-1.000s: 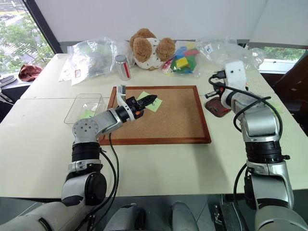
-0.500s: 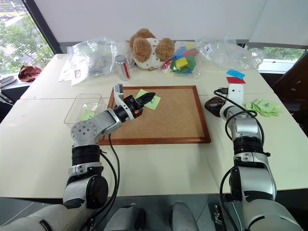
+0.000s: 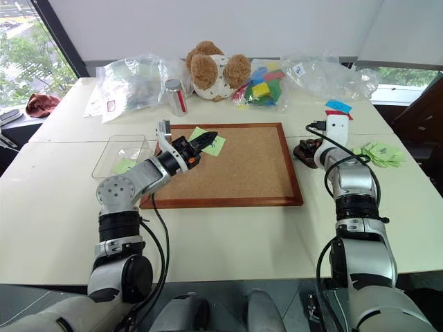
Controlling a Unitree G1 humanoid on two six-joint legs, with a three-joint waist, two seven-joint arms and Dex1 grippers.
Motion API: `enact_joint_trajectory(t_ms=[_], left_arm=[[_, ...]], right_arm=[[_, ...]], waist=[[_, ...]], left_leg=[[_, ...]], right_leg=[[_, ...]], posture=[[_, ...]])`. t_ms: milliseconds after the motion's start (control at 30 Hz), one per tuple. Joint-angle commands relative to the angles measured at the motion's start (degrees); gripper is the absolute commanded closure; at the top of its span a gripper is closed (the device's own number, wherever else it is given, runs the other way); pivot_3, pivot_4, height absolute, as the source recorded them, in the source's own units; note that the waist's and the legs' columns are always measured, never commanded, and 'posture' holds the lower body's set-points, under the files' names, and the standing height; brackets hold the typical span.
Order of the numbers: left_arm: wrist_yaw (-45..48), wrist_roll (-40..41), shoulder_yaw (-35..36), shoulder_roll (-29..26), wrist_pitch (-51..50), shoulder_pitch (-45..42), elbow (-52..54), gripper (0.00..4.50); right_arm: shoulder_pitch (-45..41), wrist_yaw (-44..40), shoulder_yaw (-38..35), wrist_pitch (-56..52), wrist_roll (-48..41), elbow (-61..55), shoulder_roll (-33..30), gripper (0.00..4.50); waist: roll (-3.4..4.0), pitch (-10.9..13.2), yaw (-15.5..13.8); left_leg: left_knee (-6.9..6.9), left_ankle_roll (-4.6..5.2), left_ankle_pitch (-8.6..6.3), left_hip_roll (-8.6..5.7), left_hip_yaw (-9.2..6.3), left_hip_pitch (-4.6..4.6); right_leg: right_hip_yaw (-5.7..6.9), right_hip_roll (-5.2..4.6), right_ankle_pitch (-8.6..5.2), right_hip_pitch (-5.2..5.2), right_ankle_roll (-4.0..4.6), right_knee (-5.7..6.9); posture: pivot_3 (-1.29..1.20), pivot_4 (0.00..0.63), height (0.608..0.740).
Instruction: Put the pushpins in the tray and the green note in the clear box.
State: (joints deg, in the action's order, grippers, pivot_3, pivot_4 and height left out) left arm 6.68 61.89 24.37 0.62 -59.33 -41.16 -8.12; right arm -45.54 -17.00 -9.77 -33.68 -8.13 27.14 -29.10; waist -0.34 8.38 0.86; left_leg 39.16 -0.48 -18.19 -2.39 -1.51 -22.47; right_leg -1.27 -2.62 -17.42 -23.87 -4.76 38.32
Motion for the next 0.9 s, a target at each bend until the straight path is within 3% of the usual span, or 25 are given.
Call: enact_joint_trajectory(t_ms=[33,267,500,667,900], left_arm=[[-0.86,0.91,-0.55,-0.43,1.71,-0.9,4.28,4.5],[-7.7,-3.38,-1.4,-3.58,6.66,0.45,14.92,4.5],[-22.28,-3.5,6.8,-9.71,10.76,2.39,22.7,4.5],[-22.93,-5.48,10.03,-17.07,12.42,6.64,20.81,4.5],[-19.13,-7.42,9.28,-18.63,13.48,7.94,8.33,4.5]], right_arm=[[-0.12,-4.59,-0.01,-5.84,-3.88,-12.89,-1.63,1.21],[4.36,-18.88,4.72,-17.06,-15.08,-36.23,-4.41,1.21],[5.3,-25.18,6.71,-19.29,-22.81,-45.89,-3.86,1.21],[4.71,-25.03,8.66,-18.33,-22.99,-45.35,-2.92,1.21],[4.37,-24.74,10.54,-16.6,-22.43,-44.33,-2.35,1.21]], waist=[[0.0,0.0,-0.05],[0.0,0.0,0.01],[0.0,0.0,-0.05],[-0.01,0.0,-0.14],[-0.05,0.01,-0.6]], left_leg=[[0.0,0.0,0.0,0.0,-0.01,0.0],[-0.03,0.0,0.0,0.0,-0.04,-0.01],[-0.01,0.0,0.0,0.0,-0.05,0.01],[-0.01,0.0,0.0,0.0,-0.06,0.01],[0.03,0.0,-0.01,-0.01,-0.12,0.0]], right_leg=[[0.0,0.0,0.0,0.0,0.0,0.0],[0.01,0.0,0.0,-0.01,0.0,-0.01],[0.01,0.0,0.0,-0.01,0.0,-0.01],[0.01,0.0,0.0,-0.01,0.0,-0.01],[0.08,-0.01,0.0,0.08,0.0,-0.08]], posture=[[0.0,0.15,0.74],[0.0,0.15,0.74],[0.0,0.15,0.74],[0.0,0.15,0.74],[0.0,0.15,0.74]])
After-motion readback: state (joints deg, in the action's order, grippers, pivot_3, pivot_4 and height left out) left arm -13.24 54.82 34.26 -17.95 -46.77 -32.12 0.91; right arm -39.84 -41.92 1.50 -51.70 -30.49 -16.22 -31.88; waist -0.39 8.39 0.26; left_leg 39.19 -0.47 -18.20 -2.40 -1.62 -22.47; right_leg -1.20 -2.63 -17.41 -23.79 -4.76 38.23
